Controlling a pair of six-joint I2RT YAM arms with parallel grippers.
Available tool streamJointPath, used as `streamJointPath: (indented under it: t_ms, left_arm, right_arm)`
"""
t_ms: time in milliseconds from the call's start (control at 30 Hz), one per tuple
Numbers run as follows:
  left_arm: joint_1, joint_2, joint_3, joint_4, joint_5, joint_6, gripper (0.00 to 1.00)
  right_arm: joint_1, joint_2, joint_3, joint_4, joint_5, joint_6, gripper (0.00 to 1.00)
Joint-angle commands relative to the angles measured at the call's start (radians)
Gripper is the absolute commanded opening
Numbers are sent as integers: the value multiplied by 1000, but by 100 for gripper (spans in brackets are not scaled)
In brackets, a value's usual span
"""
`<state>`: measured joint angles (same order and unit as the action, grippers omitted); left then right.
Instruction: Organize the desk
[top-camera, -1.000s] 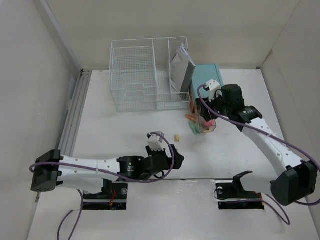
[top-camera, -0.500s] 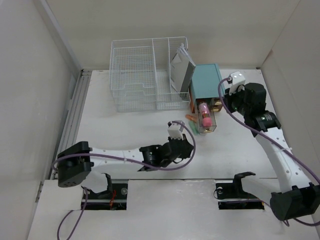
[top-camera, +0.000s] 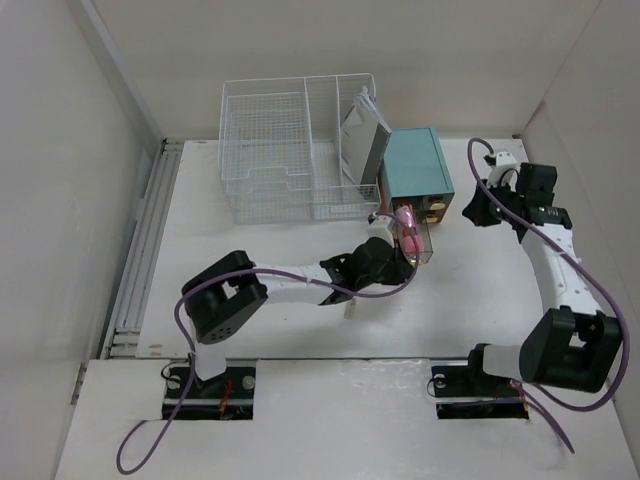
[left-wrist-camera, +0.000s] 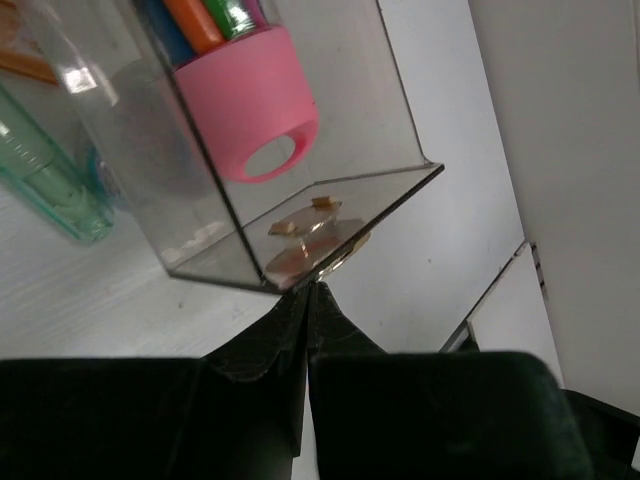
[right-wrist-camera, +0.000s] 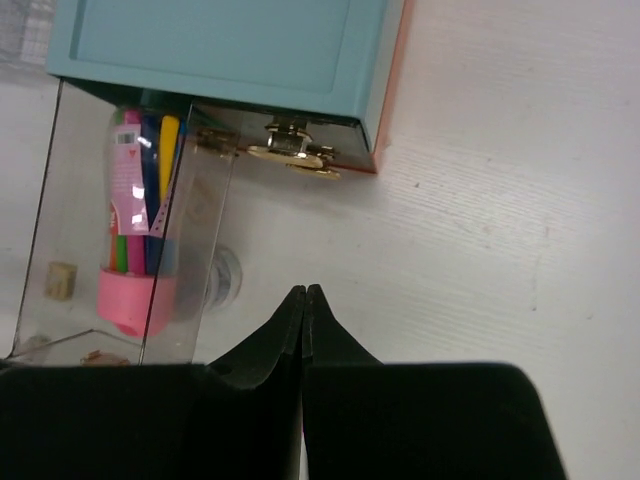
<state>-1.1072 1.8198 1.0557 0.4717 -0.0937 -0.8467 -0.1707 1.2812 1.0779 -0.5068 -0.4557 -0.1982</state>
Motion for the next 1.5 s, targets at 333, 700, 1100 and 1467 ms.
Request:
streamJointPath:
  t_ms: [333,700,1100,1467]
  left_arm:
    - [99,104,197,12,28,0,0]
    - [216,145,291,-56,25,29,0]
    - [257,216,386,-97,63,57,0]
    - [285,245,440,-107,54,57,0]
  right_arm:
    - [-73,200,94,57,-371,94,0]
    - [-73,420,191,28,-508,157,52]
    - [-50,487,212,163,-519,318,58]
    - [14,478,165,312,-393,479,58]
